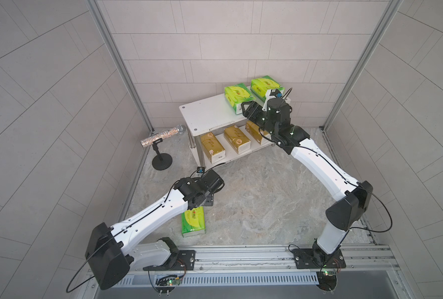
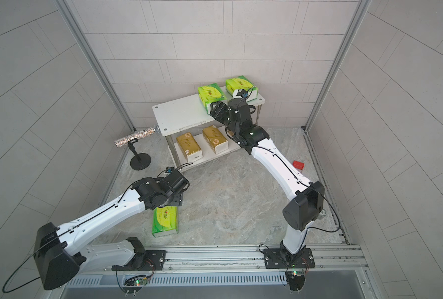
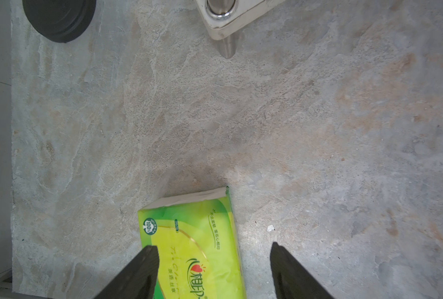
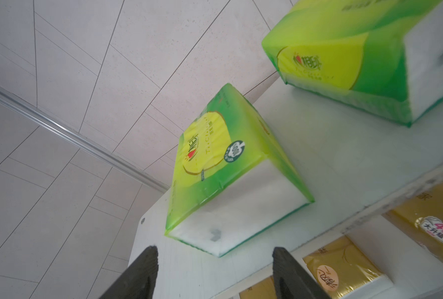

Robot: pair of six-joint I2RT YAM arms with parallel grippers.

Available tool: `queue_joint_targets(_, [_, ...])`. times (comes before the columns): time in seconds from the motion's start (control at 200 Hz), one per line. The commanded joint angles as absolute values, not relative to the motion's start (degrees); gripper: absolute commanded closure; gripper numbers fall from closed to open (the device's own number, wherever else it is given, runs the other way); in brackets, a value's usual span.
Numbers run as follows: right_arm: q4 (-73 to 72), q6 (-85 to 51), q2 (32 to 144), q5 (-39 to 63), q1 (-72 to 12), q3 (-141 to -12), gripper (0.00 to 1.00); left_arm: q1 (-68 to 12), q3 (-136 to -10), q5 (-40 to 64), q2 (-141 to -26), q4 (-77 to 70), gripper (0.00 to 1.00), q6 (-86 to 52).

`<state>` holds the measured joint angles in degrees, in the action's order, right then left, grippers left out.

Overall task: Place the tissue boxes on the shelf by color
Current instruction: Place a box of tissues on the shelf, then adjust the box of tissues at the center of the board.

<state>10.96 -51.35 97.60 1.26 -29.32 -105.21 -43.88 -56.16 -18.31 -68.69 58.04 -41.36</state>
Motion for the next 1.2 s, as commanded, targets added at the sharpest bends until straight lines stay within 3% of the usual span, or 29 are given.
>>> queue_joint_targets(0.0, [11.18,-46.95,90.97,3.01,-29.08,-102.11,0.23,-43.60,-56.91,-19.25,-67.43,62.64,0.24,-44.16])
queue_joint_targets(0.285, [17.83,-36.19,77.26,10.47,-29.07,-86.63,0.21,-43.59,-51.98,-17.14,-62.05,63.33,0.22,-46.85])
queue_joint_targets(0.5, [22.78,-32.34,68.44,9.76,-29.14,-70.95,0.21,-43.59,-48.68,-14.78,-61.58,61.30,0.19,-47.15])
queue_joint_targets(0.971, [22.37,-34.24,66.04,10.51,-30.06,-57.86,0.22,-43.67,-43.40,-8.83,-68.11,57.43,0.18,-47.79])
queue_joint_targets(1.196, [23.01,-34.10,66.89,11.34,-30.15,-57.02,0.23,-43.68,-39.91,-2.73,-72.00,50.16,0.36,-48.94])
